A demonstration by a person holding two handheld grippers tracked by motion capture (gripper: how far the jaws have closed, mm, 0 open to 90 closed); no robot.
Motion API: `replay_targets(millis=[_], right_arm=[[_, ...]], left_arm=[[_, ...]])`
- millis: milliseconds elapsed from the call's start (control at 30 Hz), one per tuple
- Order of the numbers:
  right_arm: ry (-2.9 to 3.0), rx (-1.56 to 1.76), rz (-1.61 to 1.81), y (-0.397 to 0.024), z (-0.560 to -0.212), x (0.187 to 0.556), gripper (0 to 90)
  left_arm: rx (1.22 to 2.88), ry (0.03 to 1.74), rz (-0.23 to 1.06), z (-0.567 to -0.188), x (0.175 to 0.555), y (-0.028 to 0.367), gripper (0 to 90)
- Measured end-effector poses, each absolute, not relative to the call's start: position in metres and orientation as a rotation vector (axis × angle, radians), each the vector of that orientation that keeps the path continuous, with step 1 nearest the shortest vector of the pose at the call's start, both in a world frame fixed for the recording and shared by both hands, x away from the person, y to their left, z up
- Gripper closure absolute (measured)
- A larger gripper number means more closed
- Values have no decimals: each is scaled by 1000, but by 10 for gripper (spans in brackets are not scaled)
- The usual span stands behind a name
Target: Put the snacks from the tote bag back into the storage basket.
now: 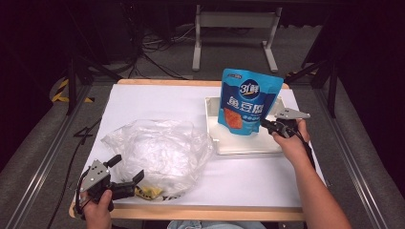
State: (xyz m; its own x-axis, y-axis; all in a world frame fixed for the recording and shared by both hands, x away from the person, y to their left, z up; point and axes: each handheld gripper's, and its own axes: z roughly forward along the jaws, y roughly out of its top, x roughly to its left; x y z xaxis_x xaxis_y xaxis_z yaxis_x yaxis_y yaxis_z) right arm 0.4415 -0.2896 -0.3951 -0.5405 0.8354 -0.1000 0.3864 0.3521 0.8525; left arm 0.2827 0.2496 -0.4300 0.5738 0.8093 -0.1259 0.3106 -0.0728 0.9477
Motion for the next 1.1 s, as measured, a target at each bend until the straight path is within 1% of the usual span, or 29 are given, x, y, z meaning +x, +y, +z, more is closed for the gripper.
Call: replay_targets(millis=[400,600,667,733,833,867,900,933,1000,1100], right_arm=[[2040,1106,1091,-296,-395,453,900],[2046,1087,1113,-298,-389,446,900],[2050,1073,1125,-299,-384,441,888],[2067,1048,1143,-300,-379,434,848],[2114,995,1182,-303,-367,420,695],[2114,995,1182,-303,-367,420,695],[2127,983,1188,-304,-364,416,666],[2141,960,1190,-305,-360,409,619],[2155,948,1204,-306,-357,402,563],[2194,931,1238,-306,-352,386,431]], left_arm=[[1640,948,541,-430,283,250,25],[1652,948,537,-430,284,249,25],[1649,942,536,-430,284,248,25],[1652,939,538,-430,284,248,25],[1653,938,539,-430,284,248,25],[1653,938,539,-430,284,248,25],[1651,939,540,-430,283,248,25],[1650,936,540,-430,283,247,25],[1661,933,539,-429,283,247,25],[1661,928,545,-429,283,247,25]])
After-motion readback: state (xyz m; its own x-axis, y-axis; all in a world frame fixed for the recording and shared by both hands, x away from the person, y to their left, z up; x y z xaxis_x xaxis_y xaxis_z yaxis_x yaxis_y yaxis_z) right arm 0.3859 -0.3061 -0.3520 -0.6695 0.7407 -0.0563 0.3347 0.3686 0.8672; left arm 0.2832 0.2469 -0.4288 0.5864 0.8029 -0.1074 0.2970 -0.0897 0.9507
